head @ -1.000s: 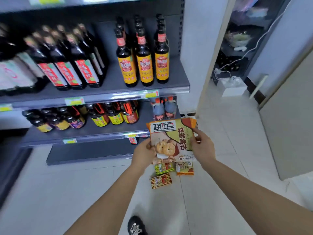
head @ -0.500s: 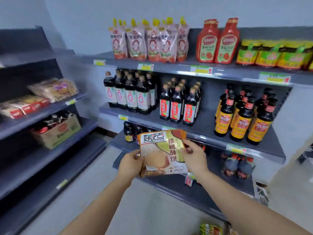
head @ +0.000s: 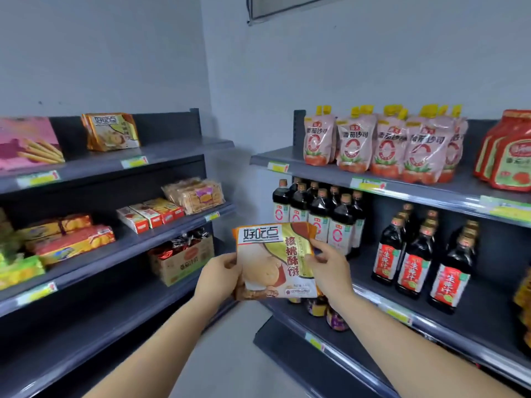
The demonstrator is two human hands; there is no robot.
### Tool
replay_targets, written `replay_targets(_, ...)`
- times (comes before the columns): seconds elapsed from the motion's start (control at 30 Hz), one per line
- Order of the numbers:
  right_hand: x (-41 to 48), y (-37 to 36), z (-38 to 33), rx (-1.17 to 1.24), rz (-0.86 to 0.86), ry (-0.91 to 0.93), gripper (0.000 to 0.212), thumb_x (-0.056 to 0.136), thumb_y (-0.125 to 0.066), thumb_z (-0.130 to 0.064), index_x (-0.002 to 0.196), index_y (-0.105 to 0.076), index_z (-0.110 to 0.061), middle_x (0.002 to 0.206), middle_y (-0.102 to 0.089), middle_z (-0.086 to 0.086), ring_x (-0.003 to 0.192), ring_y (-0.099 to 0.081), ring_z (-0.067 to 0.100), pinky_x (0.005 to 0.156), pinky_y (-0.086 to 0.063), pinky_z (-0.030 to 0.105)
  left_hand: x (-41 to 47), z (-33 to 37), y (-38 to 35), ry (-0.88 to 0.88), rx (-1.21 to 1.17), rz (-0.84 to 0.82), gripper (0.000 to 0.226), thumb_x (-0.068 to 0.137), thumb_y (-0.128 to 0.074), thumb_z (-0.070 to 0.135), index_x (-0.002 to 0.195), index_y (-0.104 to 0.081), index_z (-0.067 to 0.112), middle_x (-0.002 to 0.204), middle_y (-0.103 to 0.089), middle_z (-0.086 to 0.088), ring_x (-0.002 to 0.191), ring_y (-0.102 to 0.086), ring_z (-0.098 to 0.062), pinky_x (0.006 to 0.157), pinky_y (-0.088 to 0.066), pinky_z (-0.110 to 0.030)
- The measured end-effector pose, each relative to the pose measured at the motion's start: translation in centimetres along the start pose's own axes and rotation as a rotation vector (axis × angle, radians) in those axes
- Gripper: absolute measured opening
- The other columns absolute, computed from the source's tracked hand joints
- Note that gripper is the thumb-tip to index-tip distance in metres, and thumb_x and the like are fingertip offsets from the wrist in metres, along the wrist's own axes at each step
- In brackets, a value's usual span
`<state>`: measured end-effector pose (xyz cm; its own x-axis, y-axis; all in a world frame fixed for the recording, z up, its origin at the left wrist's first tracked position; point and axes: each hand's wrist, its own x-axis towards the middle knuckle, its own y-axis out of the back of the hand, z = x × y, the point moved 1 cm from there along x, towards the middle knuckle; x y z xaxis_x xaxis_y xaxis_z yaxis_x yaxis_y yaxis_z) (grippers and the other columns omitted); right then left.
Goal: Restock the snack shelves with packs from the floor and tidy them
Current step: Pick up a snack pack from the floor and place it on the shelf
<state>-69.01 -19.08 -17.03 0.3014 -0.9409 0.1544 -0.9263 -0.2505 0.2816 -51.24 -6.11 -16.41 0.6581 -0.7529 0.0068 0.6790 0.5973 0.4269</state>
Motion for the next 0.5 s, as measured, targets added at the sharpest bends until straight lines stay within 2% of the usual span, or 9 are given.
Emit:
replay_targets(0.07,2.5,-1.9,-1.2,0.032,-0.028,0.018,0.036,0.092,-0.059,-0.012,0.126,-0.062,-0.024,0.091,-0.064,-0.008,0.085,-0.064,0.013,0.079,-0.054,0.034,2.4,0.2,1.3,0.004,-0.009,0.036,0.029,0.088,-0.052,0.018,0.096,-0.074,0.034,0.089,-0.075,0.008,0.084,-0.071,-0.019,0.076,-0.059,-0.048)
replay_targets(0.17,6.4,-4.2,-2.9,0.043,-0.073,0.059,0.036,0.091,-0.060,-0.013,0.124,-0.061,-0.028,0.086,-0.065,-0.008,0.078,-0.064,0.010,0.073,-0.053,0.030,5.6,1.1,2.8,0.007,-0.030,0.110,0.029,0.092,-0.052,0.016,0.108,-0.071,0.030,0.102,-0.074,0.005,0.091,-0.069,-0.018,0.082,-0.058,-0.046)
replay_targets(0.3,12.0,-7.3,-4.9,0.048,-0.162,0.124,0.039,0.091,-0.060,-0.013,0.126,-0.060,-0.029,0.095,-0.069,-0.002,0.082,-0.068,0.016,0.080,-0.057,0.039,9.1,3.0,4.3,0.002,-0.009,0.216,0.029,0.095,-0.051,0.016,0.119,-0.067,0.025,0.110,-0.070,0.005,0.098,-0.065,-0.016,0.089,-0.055,-0.041)
replay_targets(0.4,15.9,-9.5,-6.4,0.058,-0.212,0.163,0.041,0.091,-0.061,-0.012,0.128,-0.059,-0.029,0.107,-0.070,0.004,0.089,-0.068,0.017,0.082,-0.056,0.036,12.0,3.8,5.5,0.033,-0.016,0.296,0.031,0.096,-0.052,0.017,0.125,-0.063,0.022,0.113,-0.067,0.005,0.099,-0.063,-0.017,0.089,-0.054,-0.038)
replay_targets(0.5,19.2,-12.0,-7.8,0.072,-0.262,0.204,0.040,0.091,-0.059,-0.011,0.128,-0.059,-0.028,0.098,-0.070,0.001,0.085,-0.068,0.016,0.075,-0.055,0.031,14.9,4.3,7.1,0.038,-0.002,0.359,0.032,0.095,-0.054,0.019,0.126,-0.063,0.022,0.121,-0.066,0.004,0.102,-0.062,-0.016,0.091,-0.053,-0.037)
